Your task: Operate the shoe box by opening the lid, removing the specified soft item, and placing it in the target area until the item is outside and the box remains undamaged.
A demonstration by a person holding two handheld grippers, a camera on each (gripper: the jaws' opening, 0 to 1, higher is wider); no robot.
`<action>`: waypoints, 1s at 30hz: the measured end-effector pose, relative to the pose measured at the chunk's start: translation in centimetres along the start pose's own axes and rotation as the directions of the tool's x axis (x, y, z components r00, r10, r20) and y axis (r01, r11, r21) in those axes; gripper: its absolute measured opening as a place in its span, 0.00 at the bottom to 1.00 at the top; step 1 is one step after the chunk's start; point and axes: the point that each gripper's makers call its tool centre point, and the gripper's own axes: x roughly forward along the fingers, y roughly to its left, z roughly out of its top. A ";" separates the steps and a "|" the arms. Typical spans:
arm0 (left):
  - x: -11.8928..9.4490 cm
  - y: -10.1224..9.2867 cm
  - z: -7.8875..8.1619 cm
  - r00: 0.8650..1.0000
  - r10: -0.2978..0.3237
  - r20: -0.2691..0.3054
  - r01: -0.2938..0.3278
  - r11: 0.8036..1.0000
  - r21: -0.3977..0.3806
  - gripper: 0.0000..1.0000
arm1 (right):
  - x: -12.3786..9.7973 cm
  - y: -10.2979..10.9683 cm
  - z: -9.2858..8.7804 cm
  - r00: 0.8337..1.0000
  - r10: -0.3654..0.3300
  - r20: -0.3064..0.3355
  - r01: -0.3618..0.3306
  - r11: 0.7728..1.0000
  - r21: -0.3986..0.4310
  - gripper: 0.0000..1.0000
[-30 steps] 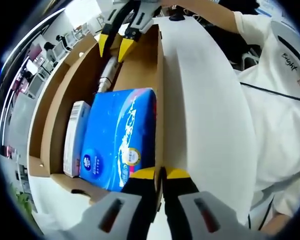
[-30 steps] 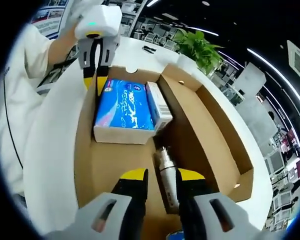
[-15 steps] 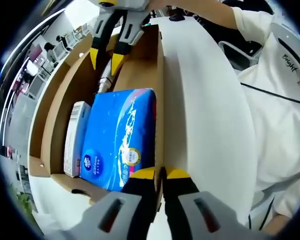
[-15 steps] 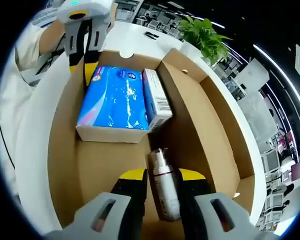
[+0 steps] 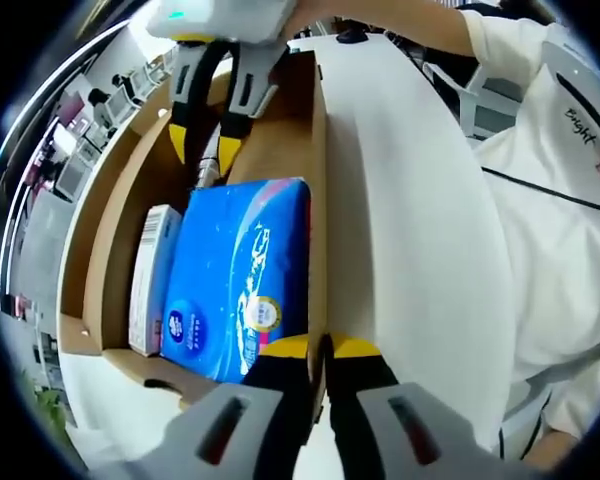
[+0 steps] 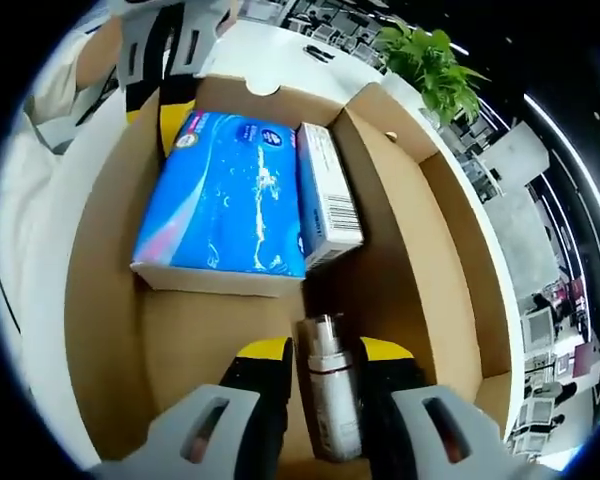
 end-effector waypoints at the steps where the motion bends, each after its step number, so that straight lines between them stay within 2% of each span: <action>1: 0.0 0.0 0.0 1.000 0.000 0.001 0.000 1.000 0.000 0.04 | 0.1 0.0 -0.1 1.000 0.015 -0.005 -0.015 1.000 0.010 0.25; 5: 0.0 0.0 0.0 1.000 0.002 0.003 -0.002 1.000 0.003 0.04 | -0.1 -0.3 0.2 1.000 0.029 0.006 -0.029 0.999 0.024 0.24; 9: 0.0 0.0 0.0 1.000 0.006 0.005 -0.006 1.000 0.007 0.04 | 0.2 -0.1 -0.4 0.999 0.029 -0.026 -0.029 1.000 0.004 0.24; 15: 0.0 0.1 0.0 1.000 0.005 0.001 -0.005 1.000 0.004 0.04 | 1.1 0.0 -1.2 0.997 0.053 -0.051 -0.052 0.998 0.022 0.23; 25: 0.1 0.1 0.1 1.000 -0.008 -0.007 0.008 1.000 -0.007 0.04 | 1.1 0.3 -1.0 0.993 0.081 -0.081 -0.080 0.997 0.016 0.21; 28: 0.0 0.1 0.1 1.000 0.003 0.002 -0.003 1.000 0.000 0.04 | 1.1 0.5 -1.2 0.987 0.109 -0.115 -0.105 0.994 0.038 0.21; 30: 0.1 0.2 0.1 1.000 0.002 0.003 -0.002 1.000 0.000 0.04 | 0.9 0.9 -1.3 0.977 0.151 -0.149 -0.138 0.986 0.093 0.21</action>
